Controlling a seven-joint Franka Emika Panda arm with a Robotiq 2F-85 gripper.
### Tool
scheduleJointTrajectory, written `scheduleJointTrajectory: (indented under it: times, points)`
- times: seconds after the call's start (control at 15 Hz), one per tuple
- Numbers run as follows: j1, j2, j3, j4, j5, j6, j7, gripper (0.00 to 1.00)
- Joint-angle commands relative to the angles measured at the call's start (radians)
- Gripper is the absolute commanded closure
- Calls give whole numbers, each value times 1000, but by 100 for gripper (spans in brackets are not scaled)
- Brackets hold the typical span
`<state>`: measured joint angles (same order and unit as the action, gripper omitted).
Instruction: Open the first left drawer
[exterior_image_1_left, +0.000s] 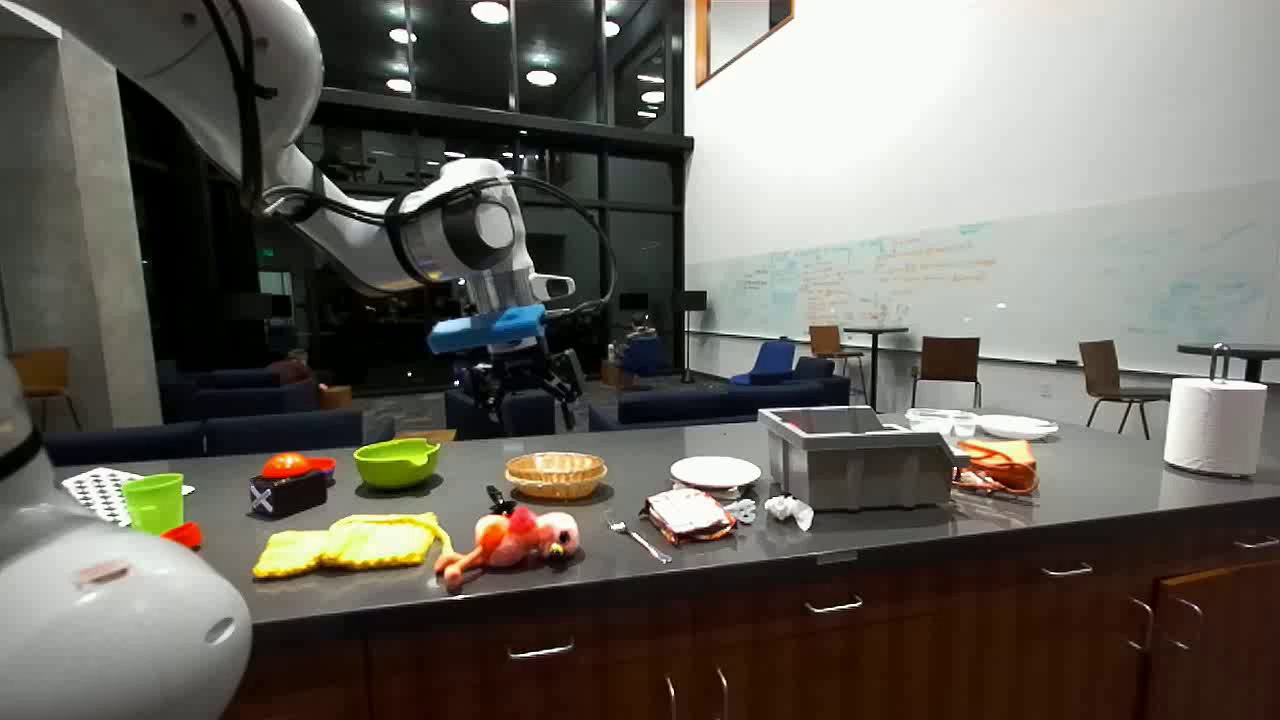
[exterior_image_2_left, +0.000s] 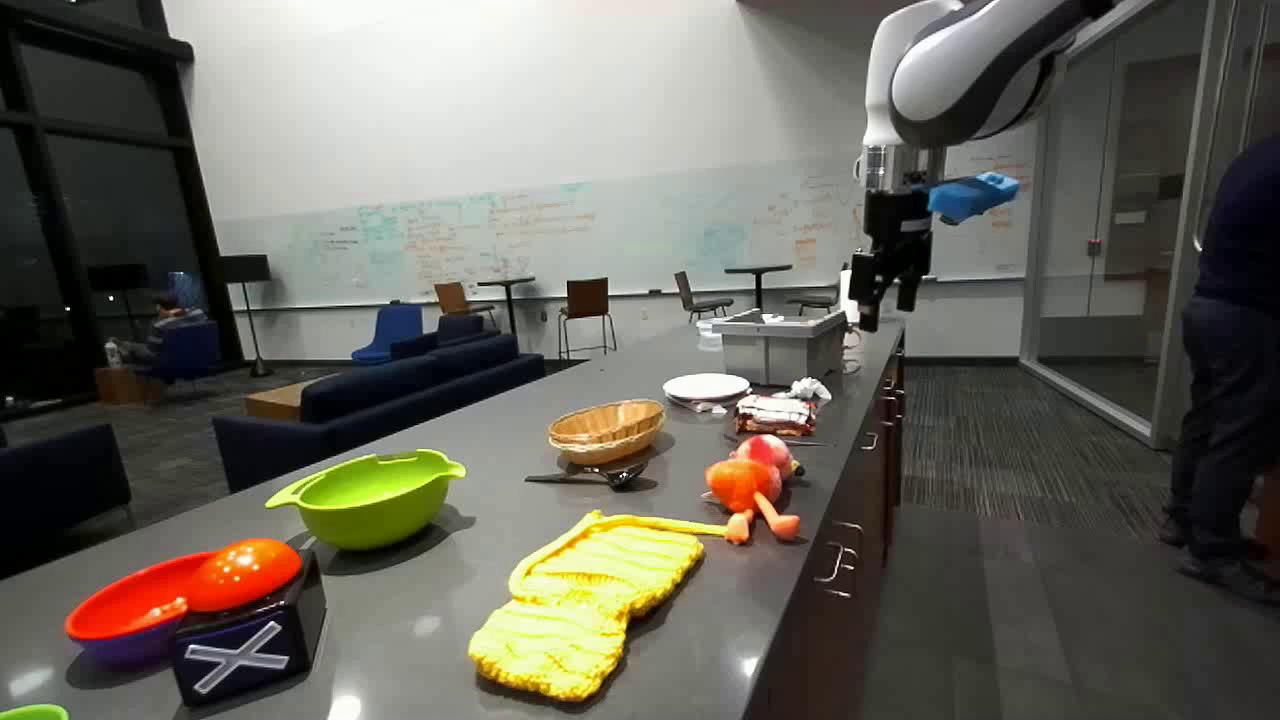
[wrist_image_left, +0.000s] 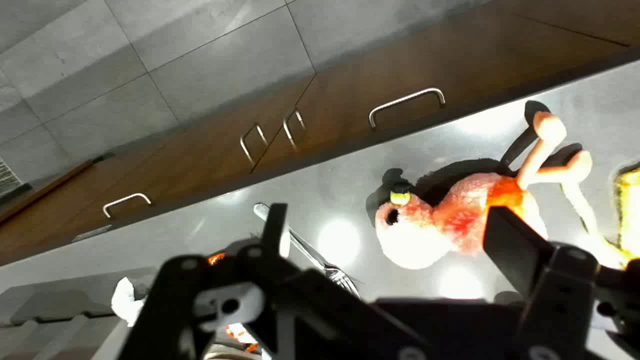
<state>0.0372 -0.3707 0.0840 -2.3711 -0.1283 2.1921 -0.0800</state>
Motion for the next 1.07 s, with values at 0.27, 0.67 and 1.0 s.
scheduleJointTrajectory:
  times: [0.27,0.67,1.0]
  points:
    - [9,0,-8,3,-4,-3,3,0]
    - [9,0,-8,3,-4,-3,3,0]
    - [-8,6,-1,-13,-50,-67,16,0]
